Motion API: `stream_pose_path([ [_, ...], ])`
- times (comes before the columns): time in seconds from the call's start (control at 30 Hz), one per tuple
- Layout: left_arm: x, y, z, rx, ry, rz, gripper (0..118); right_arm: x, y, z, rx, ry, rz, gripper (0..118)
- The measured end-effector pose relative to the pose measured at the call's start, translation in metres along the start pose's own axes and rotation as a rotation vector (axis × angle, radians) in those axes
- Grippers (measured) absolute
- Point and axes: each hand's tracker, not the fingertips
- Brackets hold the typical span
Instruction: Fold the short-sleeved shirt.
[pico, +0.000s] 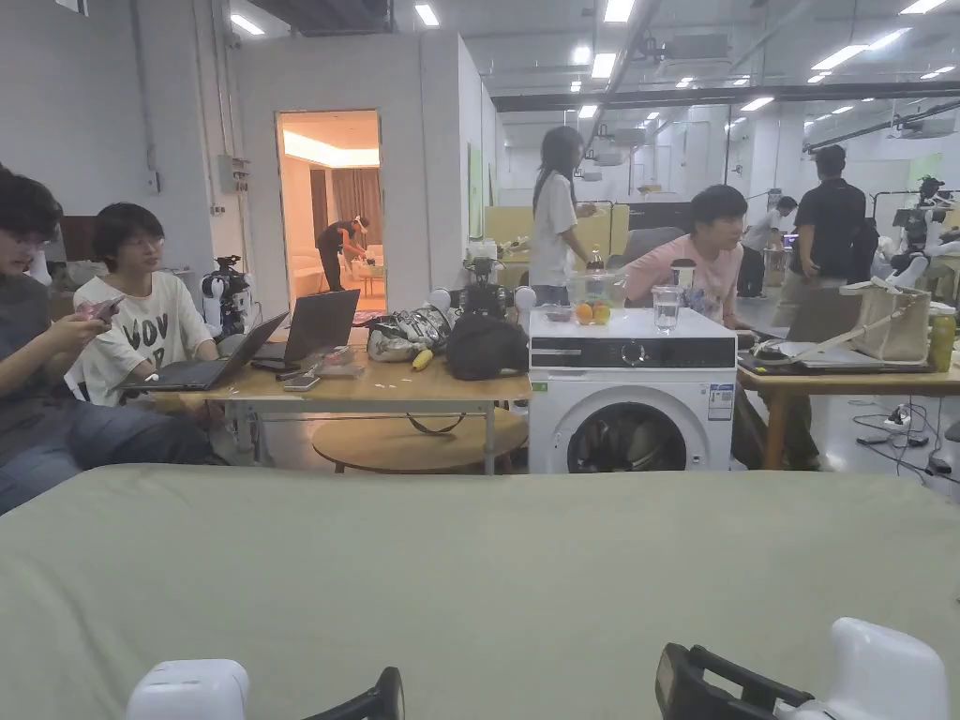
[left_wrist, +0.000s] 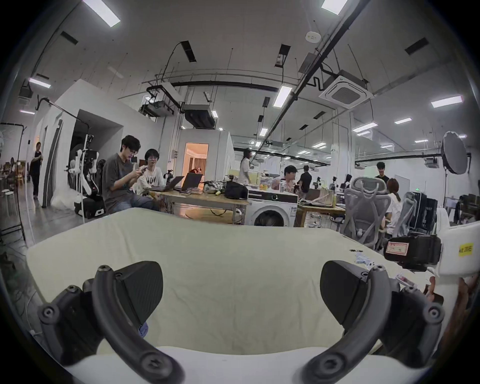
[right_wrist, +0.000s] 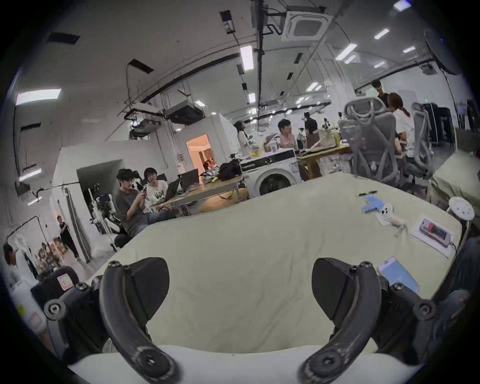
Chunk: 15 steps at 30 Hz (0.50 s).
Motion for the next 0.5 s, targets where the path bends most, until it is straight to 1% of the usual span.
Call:
stream_pose_path([
  [0.1,0.001,0.002,0.000,-0.005,-0.010,0.006,118,-0.005,0.001,0.000,-0.026,-0.024,-0.004,111],
  [0.2,0.002,0.002,0.001,0.008,-0.030,0.013,118,-0.010,0.003,-0.002,-0.046,-0.089,-0.022,111],
  [0.5,0.005,0.001,-0.003,-0.020,-0.035,-0.012,118,-0.009,-0.005,-0.010,-0.091,-0.077,-0.011,111],
])
